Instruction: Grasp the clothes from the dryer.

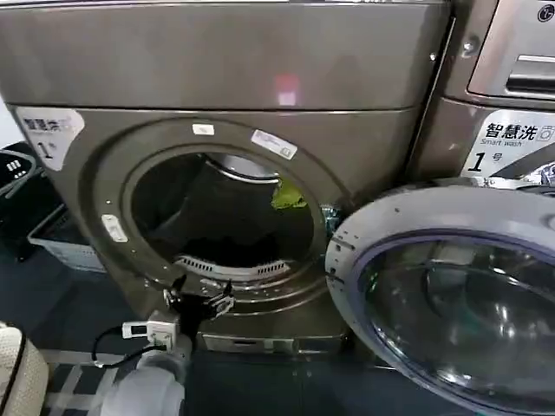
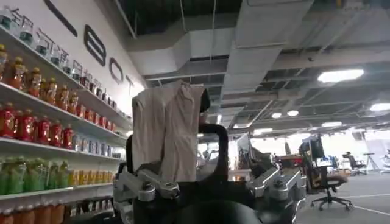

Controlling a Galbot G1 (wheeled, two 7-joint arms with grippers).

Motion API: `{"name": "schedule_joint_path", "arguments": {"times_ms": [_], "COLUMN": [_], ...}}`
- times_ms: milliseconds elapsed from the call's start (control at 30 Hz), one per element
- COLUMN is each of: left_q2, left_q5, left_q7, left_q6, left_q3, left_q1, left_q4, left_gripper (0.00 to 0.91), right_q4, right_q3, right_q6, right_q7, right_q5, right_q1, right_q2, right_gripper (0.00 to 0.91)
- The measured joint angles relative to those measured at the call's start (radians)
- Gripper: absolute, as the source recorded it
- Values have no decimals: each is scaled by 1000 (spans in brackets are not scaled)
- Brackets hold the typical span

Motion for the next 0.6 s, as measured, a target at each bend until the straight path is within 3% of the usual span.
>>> {"name": "schedule_joint_path", "arguments": {"times_ms": [600], "left_q2": [-3], "left_q5": [-3], "left_q7": [-7], "left_q6": [0], "left_q3": [2], "left_q1": [-12], "left_q4": [15], "left_gripper": [907], "right_q4": [0], "right_q3": [-8], "right_q6": [11], "right_q7": [8], "right_q5": [-2], "right_q1": [1], "right_q2": [2], "right_gripper": [907]}}
